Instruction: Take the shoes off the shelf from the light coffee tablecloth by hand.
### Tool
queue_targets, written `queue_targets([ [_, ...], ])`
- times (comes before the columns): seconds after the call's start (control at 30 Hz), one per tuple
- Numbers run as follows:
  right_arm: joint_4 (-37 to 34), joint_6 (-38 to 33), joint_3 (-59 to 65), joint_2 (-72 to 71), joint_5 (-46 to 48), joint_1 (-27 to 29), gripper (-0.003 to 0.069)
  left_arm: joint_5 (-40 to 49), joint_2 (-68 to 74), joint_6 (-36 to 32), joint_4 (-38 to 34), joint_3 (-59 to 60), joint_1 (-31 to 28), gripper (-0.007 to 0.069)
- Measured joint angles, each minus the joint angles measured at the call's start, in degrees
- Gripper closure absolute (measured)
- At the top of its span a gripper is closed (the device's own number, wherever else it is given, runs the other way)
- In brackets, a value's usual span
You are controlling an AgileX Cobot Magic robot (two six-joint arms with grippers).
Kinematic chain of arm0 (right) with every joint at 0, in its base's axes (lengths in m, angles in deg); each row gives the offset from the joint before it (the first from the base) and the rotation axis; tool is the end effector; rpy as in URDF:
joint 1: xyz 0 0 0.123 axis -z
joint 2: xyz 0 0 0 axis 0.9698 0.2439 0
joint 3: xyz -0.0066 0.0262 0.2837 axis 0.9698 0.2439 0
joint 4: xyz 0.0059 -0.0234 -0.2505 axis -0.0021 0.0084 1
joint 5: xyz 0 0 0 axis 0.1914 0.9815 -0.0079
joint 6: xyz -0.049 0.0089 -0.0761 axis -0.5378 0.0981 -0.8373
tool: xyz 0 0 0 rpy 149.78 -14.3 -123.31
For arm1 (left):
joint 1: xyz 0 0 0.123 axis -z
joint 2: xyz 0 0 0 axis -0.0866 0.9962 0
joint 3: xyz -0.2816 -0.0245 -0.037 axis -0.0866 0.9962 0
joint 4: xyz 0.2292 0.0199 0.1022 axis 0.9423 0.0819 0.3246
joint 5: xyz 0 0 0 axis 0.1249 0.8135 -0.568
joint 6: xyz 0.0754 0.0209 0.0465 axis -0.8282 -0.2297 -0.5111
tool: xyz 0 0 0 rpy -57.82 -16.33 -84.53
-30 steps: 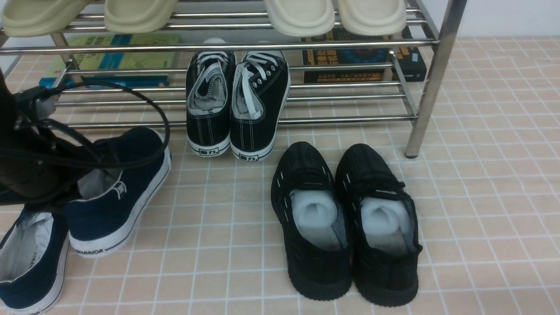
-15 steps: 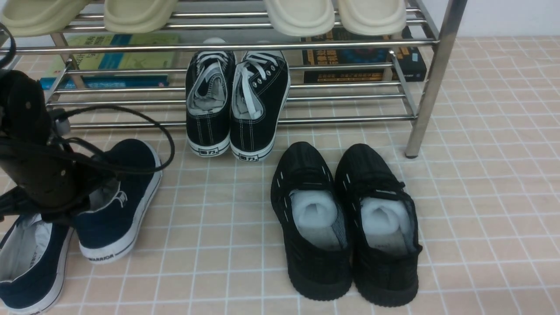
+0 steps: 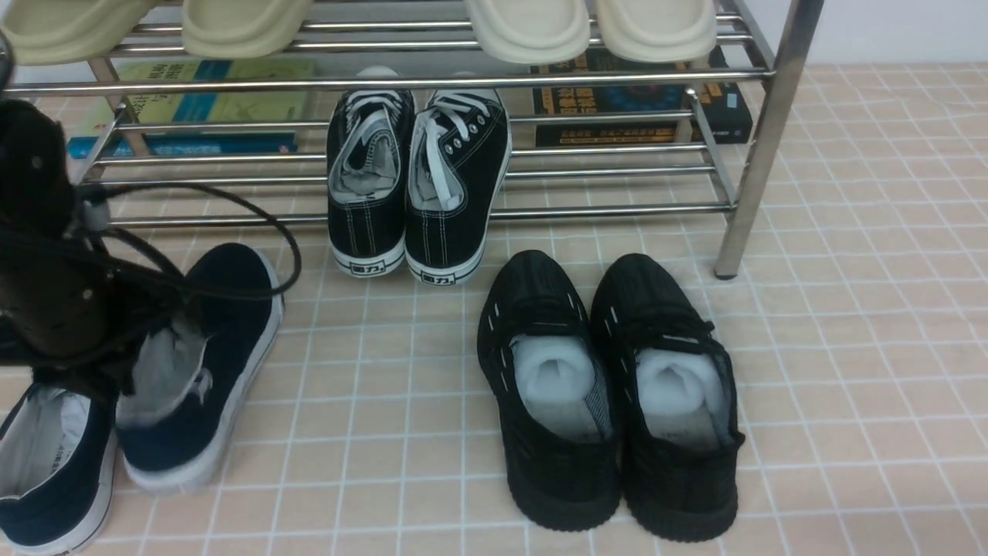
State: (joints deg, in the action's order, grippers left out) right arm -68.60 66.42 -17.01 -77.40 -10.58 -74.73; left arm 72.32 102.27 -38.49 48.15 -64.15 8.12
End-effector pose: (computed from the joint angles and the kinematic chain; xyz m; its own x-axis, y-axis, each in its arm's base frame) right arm 0.0517 0.0012 0.1739 -0.3048 0.1090 -0.9462 0.0276 0.9940 0.1056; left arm 0.2903 -0.0011 0.2584 -0.8961 -0.3381 -0.2876 -0.3666 0.9290 0.0501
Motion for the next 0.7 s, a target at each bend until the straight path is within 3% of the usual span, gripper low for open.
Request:
queue_targets([
  [0.13, 0.00, 0.00, 0.00, 0.00, 0.00, 0.00, 0.0419, 3.50, -5.96, -0.05, 2.30, -0.13, 0.00, 0.0408],
  [0.4, 0.00, 0.00, 0.00, 0.00, 0.00, 0.00, 0.0419, 11.10, -20.04, -5.18, 2.23, -0.13, 0.00, 0.0393],
  [0.5, 0.00, 0.00, 0.00, 0.00, 0.00, 0.00, 0.0419, 12.94, -28.68, -9.58, -0.78, 0.69, 0.00, 0.0438],
  [0.7, 0.00, 0.00, 0.00, 0.00, 0.00, 0.00, 0.0419, 13.78, -44.92, -19.19, -9.09, 7.29, 0.00, 0.0599],
])
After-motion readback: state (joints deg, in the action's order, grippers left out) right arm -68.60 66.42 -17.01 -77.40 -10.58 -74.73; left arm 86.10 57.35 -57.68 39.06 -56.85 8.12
